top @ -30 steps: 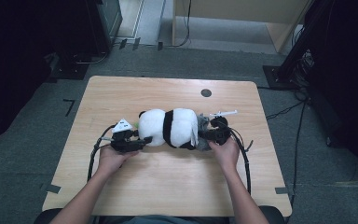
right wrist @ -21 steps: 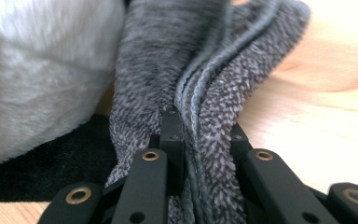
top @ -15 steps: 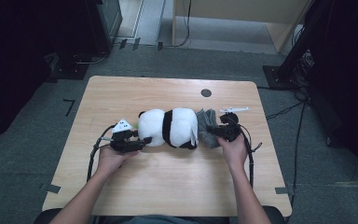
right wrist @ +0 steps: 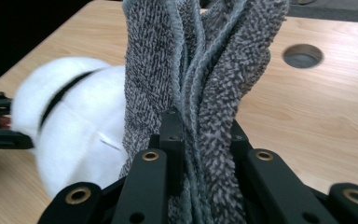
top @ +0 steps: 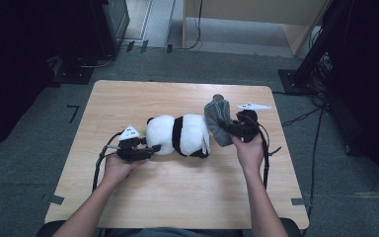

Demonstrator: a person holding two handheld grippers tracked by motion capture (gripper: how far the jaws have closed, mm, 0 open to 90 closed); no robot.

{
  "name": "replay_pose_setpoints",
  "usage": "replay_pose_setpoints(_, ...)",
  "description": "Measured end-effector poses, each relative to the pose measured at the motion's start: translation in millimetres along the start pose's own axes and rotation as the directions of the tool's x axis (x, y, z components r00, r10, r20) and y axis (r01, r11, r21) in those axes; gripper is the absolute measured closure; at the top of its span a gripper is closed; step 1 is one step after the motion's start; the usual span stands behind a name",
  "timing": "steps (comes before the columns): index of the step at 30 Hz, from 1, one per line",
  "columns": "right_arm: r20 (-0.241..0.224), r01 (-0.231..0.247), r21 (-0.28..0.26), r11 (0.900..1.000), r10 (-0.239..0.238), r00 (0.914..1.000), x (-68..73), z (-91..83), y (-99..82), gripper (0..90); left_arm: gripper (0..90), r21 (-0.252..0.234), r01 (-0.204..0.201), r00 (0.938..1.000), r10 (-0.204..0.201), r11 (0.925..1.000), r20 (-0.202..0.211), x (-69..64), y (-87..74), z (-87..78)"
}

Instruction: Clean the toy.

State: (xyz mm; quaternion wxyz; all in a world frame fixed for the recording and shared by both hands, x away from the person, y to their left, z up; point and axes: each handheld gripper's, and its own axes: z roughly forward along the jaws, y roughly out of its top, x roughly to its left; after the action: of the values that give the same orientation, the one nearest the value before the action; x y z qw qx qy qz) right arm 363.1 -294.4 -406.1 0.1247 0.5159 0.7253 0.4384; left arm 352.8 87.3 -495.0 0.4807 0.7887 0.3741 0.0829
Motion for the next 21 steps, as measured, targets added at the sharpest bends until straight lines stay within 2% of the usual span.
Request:
replay_pose_setpoints(5, -0.03, 0.028, 0.01, 0.9996, -0.027, 0.9992, 15.0, 10.9, 3.9, 77.2, 43.2, 0.004, 0.005, 1.0, -0.005, 1.0, 0.001, 0.1, 0.4, -0.1)
replay_pose_setpoints(8, -0.01, 0.058, 0.043, 0.9974, -0.057, 0.9983, 21.5, 22.7, -1.4, 77.2, 43.2, 0.005, 0.006, 1.0, -0.006, 1.0, 0.001, 0.5, 0.4, 0.0)
replay_pose_setpoints(17, -0.02, 0.017, 0.032, 0.9993, -0.017, 0.9997, 7.2, 33.7, -19.2, 77.3, 43.3, -0.008, 0.011, 0.9999, -0.011, 0.9999, 0.001, -0.9, 0.8, 0.9)
replay_pose_setpoints(21, -0.014, -0.001, 0.056, 0.9984, 0.002, 0.9999, 2.8, 37.9, -25.1, 77.4, 43.3, -0.009, 0.016, 0.9999, -0.016, 0.9998, 0.003, -0.6, 0.8, 0.9)
